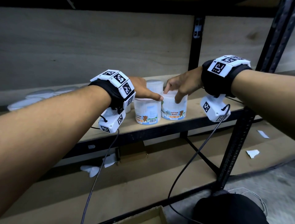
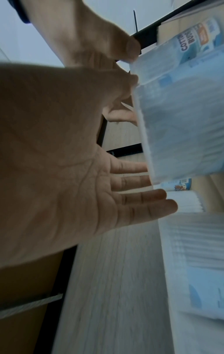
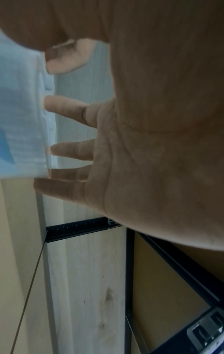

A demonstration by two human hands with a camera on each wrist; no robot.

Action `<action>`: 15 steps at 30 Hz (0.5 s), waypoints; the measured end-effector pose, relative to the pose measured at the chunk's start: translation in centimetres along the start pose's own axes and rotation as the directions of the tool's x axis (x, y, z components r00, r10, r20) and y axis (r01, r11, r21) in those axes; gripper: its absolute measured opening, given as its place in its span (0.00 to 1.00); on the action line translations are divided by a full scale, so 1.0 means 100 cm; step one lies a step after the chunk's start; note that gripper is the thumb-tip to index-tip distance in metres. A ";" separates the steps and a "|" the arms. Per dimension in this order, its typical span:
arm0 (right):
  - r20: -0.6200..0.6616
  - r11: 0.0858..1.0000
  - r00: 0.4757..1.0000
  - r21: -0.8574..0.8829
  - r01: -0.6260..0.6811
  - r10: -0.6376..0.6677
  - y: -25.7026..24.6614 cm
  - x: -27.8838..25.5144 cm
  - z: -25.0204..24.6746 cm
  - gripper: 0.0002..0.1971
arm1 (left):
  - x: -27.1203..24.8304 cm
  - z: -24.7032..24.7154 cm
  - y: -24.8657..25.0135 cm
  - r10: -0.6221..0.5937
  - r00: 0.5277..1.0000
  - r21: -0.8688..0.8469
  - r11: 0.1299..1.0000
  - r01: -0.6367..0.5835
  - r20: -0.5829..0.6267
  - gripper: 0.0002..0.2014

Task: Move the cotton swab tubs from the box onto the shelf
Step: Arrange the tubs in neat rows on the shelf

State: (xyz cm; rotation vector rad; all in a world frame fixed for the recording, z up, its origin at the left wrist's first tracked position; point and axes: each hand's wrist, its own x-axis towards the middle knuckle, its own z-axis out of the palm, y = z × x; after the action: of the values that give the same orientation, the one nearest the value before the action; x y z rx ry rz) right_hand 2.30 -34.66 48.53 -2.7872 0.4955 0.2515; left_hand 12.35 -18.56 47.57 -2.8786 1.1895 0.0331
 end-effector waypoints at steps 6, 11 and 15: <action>-0.090 1.000 0.996 0.005 -0.026 0.026 -0.005 0.000 -0.001 0.20 | -0.010 -0.008 -0.006 0.149 0.987 -0.093 0.985 -0.144 0.058 0.39; -0.104 0.997 0.991 0.008 -0.080 0.080 -0.013 -0.004 -0.007 0.26 | -0.012 -0.014 -0.010 0.216 0.971 -0.129 0.971 -0.202 0.102 0.29; -0.083 0.992 0.989 -0.022 -0.123 0.121 -0.020 -0.002 -0.010 0.33 | -0.010 -0.016 -0.009 0.236 0.960 -0.122 0.968 -0.219 0.153 0.29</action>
State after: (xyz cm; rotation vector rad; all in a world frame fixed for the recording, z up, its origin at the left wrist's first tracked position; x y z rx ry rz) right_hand 2.98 -33.15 49.98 -2.8056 0.6884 0.1723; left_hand 12.28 -17.30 49.26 -2.7383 1.5183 0.3431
